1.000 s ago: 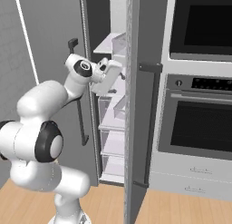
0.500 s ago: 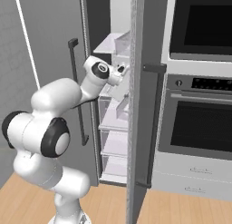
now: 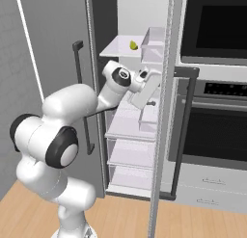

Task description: Grab a lemon wedge from the fridge and one ice cube from the ice bowl, and put them in the glass of lemonade.

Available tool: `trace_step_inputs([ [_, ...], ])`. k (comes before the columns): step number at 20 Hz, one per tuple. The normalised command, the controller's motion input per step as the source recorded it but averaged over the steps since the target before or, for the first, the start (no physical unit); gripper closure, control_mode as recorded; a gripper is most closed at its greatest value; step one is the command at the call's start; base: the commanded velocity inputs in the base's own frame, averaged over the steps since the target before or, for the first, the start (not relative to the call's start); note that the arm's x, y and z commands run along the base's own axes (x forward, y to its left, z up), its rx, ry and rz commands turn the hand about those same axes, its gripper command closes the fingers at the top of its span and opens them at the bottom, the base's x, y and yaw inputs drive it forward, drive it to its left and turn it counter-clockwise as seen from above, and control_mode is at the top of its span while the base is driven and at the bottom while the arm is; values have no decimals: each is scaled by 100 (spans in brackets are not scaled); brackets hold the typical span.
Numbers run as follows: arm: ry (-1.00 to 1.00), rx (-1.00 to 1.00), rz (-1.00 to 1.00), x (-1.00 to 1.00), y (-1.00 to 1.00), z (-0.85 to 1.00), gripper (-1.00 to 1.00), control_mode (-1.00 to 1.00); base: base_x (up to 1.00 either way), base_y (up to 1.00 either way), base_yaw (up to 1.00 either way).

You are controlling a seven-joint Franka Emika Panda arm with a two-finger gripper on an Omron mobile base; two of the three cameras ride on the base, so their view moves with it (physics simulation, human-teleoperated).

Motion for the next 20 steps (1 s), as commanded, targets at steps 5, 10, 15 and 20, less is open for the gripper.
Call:
trace_step_inputs([
  [5,-9,0,0,-4,32,7,-100,-100,0,0,0],
  [10,-20,2,7,-4,81,1,-100,-100,0,0,0],
  [15,-19,15,9,-2,76,-2,-100,-100,0,0,0],
  [20,-26,43,9,0,55,-26,-100,-100,0,0,0],
])
